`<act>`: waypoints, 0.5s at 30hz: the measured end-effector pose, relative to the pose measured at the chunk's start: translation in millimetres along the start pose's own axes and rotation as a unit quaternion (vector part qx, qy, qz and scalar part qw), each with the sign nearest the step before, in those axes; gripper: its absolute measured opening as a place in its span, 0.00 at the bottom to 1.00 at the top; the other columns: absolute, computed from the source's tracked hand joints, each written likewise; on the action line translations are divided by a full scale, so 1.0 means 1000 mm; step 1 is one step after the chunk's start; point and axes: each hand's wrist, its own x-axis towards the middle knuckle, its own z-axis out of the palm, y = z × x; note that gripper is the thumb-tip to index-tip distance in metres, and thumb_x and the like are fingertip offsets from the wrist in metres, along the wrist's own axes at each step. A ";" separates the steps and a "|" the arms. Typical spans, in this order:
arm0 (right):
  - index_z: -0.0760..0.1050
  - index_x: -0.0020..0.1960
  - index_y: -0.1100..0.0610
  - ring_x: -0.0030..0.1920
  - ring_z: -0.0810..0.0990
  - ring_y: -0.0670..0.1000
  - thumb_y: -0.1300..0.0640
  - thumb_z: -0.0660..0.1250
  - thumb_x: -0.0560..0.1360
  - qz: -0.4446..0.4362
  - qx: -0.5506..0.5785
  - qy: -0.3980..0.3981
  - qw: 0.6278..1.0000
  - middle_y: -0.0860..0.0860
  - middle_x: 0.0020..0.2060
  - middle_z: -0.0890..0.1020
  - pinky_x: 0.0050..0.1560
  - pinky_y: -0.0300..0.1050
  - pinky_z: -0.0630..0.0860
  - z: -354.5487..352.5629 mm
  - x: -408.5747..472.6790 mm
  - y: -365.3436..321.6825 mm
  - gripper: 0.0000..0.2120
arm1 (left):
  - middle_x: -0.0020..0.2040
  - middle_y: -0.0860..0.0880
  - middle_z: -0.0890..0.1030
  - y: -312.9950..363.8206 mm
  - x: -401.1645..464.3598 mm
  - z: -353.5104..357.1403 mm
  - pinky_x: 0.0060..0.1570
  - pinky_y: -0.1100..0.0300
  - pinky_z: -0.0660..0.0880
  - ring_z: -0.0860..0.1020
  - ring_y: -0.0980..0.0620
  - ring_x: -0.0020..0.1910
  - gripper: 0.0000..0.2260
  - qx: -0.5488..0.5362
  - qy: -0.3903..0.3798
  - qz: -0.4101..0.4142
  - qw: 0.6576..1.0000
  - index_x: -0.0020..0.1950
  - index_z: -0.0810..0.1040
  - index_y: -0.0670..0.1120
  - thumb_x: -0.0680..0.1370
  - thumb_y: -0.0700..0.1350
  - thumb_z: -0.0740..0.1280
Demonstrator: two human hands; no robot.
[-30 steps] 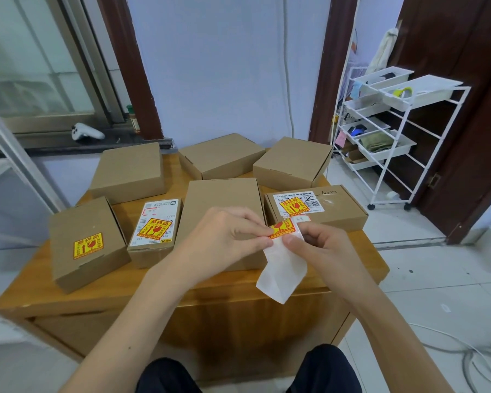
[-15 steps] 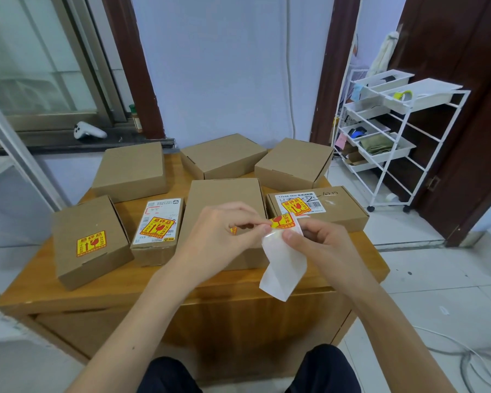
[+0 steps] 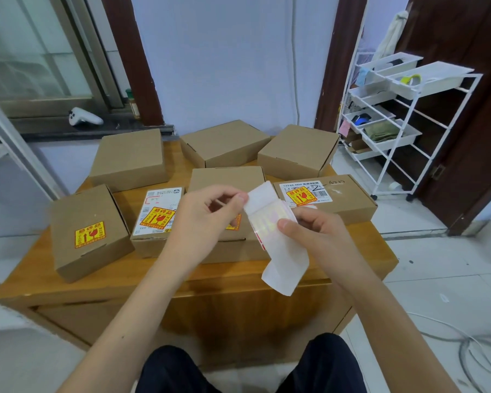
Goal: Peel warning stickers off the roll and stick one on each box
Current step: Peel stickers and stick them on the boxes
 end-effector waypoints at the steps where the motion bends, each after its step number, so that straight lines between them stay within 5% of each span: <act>1: 0.82 0.48 0.53 0.41 0.82 0.44 0.56 0.66 0.76 0.002 -0.001 -0.002 1.000 0.47 0.44 0.84 0.41 0.41 0.77 0.002 0.002 0.000 0.06 | 0.36 0.55 0.83 -0.003 0.001 -0.002 0.37 0.60 0.78 0.80 0.55 0.34 0.07 -0.006 0.005 -0.008 1.000 0.42 0.81 0.58 0.76 0.46 0.67; 9: 0.82 0.49 0.53 0.40 0.82 0.46 0.55 0.66 0.76 -0.011 0.011 -0.024 1.000 0.50 0.42 0.85 0.37 0.37 0.77 0.022 0.015 -0.014 0.06 | 0.32 0.50 0.80 -0.021 0.008 -0.029 0.31 0.64 0.76 0.76 0.55 0.28 0.06 -0.137 0.066 -0.088 0.984 0.47 0.82 0.42 0.78 0.42 0.66; 15: 0.82 0.46 0.54 0.36 0.81 0.41 0.58 0.66 0.74 -0.035 0.045 -0.038 0.998 0.45 0.36 0.84 0.32 0.33 0.76 0.044 0.029 -0.023 0.05 | 0.39 0.50 0.84 -0.046 0.012 -0.066 0.33 0.65 0.77 0.79 0.55 0.30 0.06 -0.113 0.134 -0.122 0.977 0.48 0.82 0.49 0.78 0.45 0.65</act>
